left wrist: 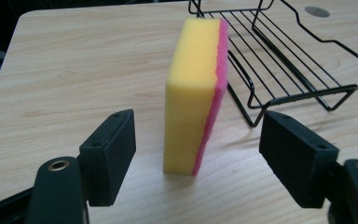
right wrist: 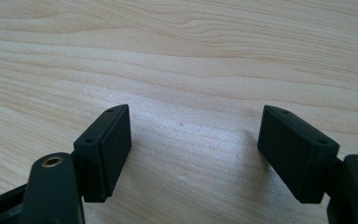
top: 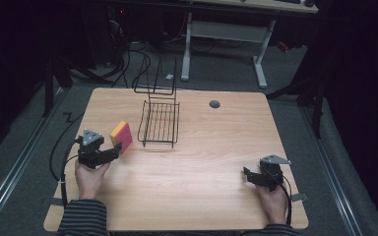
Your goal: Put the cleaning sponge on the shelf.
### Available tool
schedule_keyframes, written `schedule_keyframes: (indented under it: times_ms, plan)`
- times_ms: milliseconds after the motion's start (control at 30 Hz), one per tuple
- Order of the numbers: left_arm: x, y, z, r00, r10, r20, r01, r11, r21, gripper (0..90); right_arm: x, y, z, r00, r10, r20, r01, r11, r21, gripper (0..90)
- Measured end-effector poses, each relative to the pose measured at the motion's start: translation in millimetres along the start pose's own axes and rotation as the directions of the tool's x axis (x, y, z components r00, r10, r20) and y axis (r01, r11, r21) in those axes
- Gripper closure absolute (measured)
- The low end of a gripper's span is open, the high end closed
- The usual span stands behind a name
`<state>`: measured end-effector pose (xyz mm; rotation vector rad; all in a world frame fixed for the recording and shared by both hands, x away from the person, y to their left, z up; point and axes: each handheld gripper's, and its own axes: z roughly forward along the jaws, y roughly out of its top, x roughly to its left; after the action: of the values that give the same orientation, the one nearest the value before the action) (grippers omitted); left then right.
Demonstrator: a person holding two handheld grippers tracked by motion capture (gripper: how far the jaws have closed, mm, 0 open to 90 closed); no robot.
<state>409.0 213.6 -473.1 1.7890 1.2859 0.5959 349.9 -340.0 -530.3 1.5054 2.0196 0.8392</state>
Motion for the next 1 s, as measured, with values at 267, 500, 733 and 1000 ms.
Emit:
schedule_keyframes:
  times_ms: [267, 500, 733, 1000]
  plan:
    - [3.6, 1.4, 14.8, 0.9999, -0.01, -0.004, 0.01, 0.9997, 0.021, 31.9, 0.1, -0.1, -0.1, 1.0, 0.0, -0.001, 0.0, 1.0, -0.001, 25.9]
    - [5.1, -1.1, 26.6, 0.9999, -0.015, -0.001, 0.015, 0.9992, 0.038, 36.9, 0.2, -0.2, -0.2, 1.0, 0.0, -0.002, 0.0, 1.0, -0.001, 25.9]
    - [6.9, -2.8, 31.7, 0.9999, -0.015, 0.004, 0.014, 0.9986, 0.051, 44.8, 0.2, -0.3, -0.2, 1.0, -0.001, -0.003, 0.001, 1.0, -0.001, 25.9]
    - [7.4, -4.2, 33.9, 0.9999, -0.003, 0.013, 0.002, 0.9983, 0.059, 51.2, 0.2, -0.3, -0.2, 1.0, -0.001, -0.003, 0.001, 1.0, -0.001, 25.9]
